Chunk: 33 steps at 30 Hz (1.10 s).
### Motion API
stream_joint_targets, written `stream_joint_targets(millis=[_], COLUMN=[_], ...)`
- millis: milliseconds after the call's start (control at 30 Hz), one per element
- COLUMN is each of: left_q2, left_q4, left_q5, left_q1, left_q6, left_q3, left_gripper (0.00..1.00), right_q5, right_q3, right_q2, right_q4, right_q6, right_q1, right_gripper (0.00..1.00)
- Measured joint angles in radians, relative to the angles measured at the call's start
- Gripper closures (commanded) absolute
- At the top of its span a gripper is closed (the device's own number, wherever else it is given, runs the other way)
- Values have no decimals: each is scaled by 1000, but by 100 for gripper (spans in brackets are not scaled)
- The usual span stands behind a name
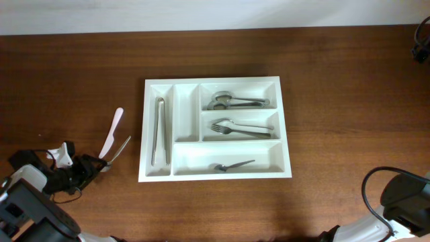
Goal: Pack container
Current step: 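Move the left gripper to the teaspoon on the table and grasp it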
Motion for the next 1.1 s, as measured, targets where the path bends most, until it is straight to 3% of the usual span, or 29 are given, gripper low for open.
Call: stream_joint_targets(millis=[167, 400, 700, 1100], left_q2=[16, 24, 74, 99], left_q4=[10, 16, 27, 32], left_q5=[13, 14, 47, 204], left_q1=[1, 1, 2, 2], left_q6=[-5, -7, -12, -10], left_q3=[0, 0, 1, 12], left_gripper=[67, 69, 98, 98], right_q5=[0, 0, 0, 0], right_q3=[0, 0, 0, 0], right_q2=[0, 0, 0, 0], right_q4=[0, 0, 0, 0], right_q6=[0, 1, 0, 0], right_q1=[0, 0, 0, 0], right_gripper=[1, 1, 1, 1])
